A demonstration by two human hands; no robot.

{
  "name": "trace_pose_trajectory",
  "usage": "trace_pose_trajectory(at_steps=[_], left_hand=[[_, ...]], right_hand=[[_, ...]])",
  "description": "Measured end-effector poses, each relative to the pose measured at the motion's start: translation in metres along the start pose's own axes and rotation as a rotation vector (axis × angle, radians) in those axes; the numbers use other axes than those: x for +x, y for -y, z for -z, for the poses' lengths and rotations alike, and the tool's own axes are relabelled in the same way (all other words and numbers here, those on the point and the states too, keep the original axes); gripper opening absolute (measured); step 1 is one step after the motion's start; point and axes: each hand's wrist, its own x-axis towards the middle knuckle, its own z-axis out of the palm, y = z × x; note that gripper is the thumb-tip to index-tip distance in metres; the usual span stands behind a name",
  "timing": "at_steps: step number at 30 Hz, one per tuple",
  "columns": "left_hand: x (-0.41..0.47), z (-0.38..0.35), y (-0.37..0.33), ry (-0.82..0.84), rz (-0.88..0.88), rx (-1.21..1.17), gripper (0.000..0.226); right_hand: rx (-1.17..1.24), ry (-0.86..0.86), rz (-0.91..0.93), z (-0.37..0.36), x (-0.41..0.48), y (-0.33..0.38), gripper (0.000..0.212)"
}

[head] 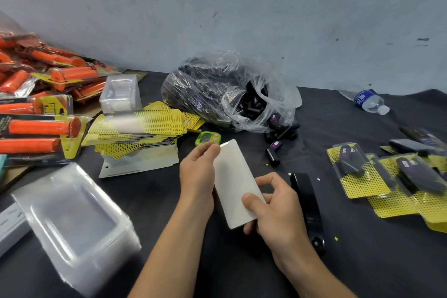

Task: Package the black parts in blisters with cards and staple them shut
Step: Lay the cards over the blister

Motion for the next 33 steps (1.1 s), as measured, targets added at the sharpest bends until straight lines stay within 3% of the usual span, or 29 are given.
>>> trace_pose_trajectory(at_steps=[3,5,7,8,10,12,14,18,20,25,29,33], left_hand=[[-0.010,-0.003,0.002,-0.046,-0.176,0.281,0.028],[-0.021,-0.009,0.000,0.077,-0.173,0.206,0.039],[-0.025,-0.016,-0.001,0.215,-0.090,0.131,0.068],[-0.028,-0.019,-0.003,0.264,-0.065,0.138,0.071],[-0.030,-0.022,-0.005,0.296,-0.011,0.083,0.052],[-0.030,-0.022,-0.003,0.281,0.157,-0.147,0.032],[-0.026,-0.018,0.001,0.313,0.257,-0.338,0.046],[-0.017,-0.008,0.000,0.427,0.281,-0.622,0.062],[-0.013,-0.002,-0.001,0.501,0.261,-0.650,0.067],[-0.015,0.003,-0.003,0.733,0.228,-0.632,0.070],[-0.016,0.004,-0.001,0.855,0.237,-0.628,0.069],[-0.010,0.007,-0.004,0.801,0.161,-0.562,0.054]], right_hand=[[-0.192,-0.155,0.155,-0.001,-0.002,-0.001,0.021],[-0.331,-0.251,0.301,-0.002,-0.003,0.000,0.025],[-0.432,-0.226,0.433,-0.002,-0.006,0.003,0.029],[-0.502,-0.196,0.497,-0.003,-0.008,0.004,0.031],[-0.646,-0.184,0.605,-0.006,-0.011,0.005,0.038],[-0.707,-0.191,0.655,-0.011,-0.014,0.005,0.037],[-0.707,-0.152,0.669,-0.015,-0.017,0.006,0.032],[-0.661,0.003,0.642,-0.008,-0.014,0.005,0.028],[-0.558,0.034,0.590,-0.005,-0.016,0.007,0.017],[-0.358,-0.246,0.409,-0.007,-0.018,0.008,0.032],[-0.102,-0.019,0.097,-0.006,-0.012,0.008,0.018],[-0.045,0.007,0.087,-0.006,-0.011,0.003,0.023]])
